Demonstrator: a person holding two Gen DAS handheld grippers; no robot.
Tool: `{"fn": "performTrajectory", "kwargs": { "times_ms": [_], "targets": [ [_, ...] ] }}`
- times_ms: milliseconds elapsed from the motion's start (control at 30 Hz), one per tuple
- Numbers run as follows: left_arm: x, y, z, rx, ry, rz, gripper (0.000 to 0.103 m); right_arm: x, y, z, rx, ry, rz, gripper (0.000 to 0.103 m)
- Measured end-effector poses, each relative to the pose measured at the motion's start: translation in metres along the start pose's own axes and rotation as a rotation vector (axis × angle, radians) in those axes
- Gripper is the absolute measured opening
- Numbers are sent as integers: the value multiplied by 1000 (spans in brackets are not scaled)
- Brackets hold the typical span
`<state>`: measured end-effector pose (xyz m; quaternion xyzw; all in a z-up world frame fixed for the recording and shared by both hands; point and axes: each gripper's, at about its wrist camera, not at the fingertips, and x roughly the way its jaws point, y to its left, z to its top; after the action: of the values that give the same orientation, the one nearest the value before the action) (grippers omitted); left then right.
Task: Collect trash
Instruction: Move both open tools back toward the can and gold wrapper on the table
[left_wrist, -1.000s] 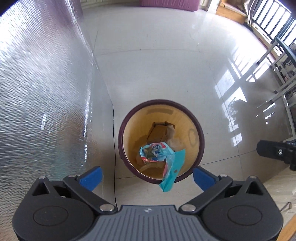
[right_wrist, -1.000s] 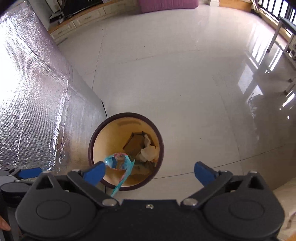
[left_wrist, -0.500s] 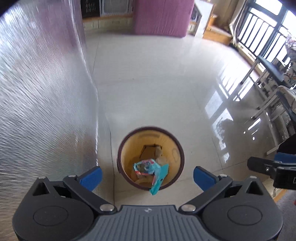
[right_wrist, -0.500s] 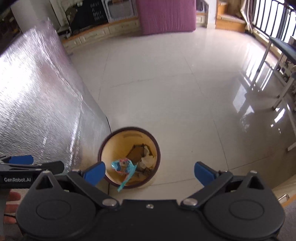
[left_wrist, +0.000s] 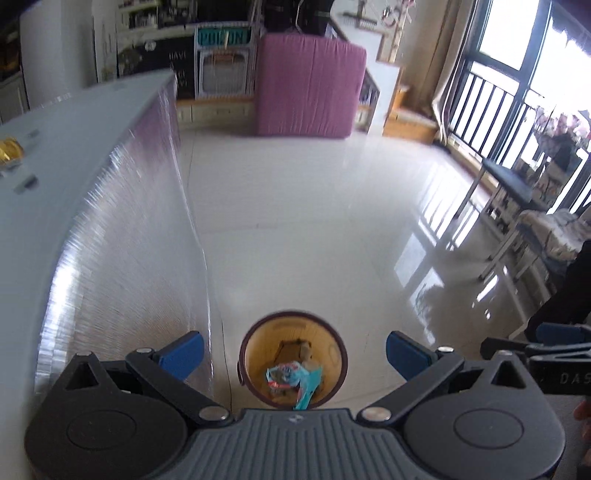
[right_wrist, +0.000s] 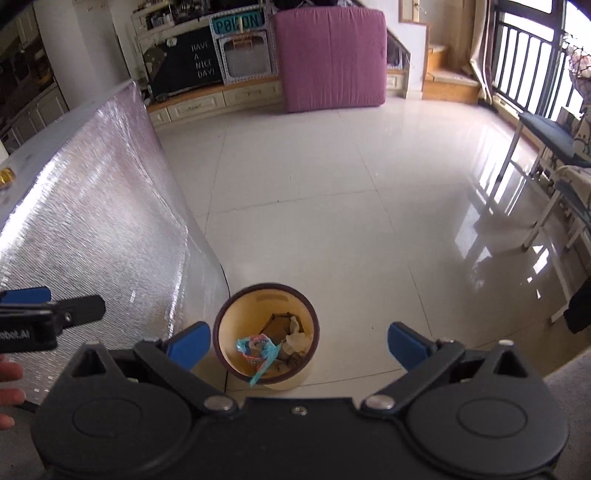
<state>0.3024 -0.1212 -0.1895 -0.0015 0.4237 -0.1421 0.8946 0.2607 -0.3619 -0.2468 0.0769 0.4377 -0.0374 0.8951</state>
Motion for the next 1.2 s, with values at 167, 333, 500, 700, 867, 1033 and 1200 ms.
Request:
{"fn": "performTrajectory", "kwargs": {
  "times_ms": [167, 333, 500, 700, 867, 1033, 1200],
  "targets": [
    [-52, 10, 11, -13, -93, -13, 103, -39, 21, 4, -4, -76, 18, 103],
    [-94, 27, 15, -23, -159, -1, 103, -73, 42, 8, -15, -142, 22, 103],
    [-129, 49, 10, -41, -214, 23, 103, -105, 58, 7, -4, -210, 36, 103],
    [-163, 73, 3, -56, -279, 67, 103, -135, 82, 6, -23, -289, 57, 103],
    [-189, 95, 1, -85, -346, 107, 103, -150, 108, 9, -48, -347, 84, 103],
    [-206, 119, 3, -107, -389, 152, 103, -155, 137, 12, -81, -387, 104, 103],
    [-215, 152, 2, -143, -409, 200, 103, -151, 170, 21, -108, -399, 147, 103]
  ]
}}
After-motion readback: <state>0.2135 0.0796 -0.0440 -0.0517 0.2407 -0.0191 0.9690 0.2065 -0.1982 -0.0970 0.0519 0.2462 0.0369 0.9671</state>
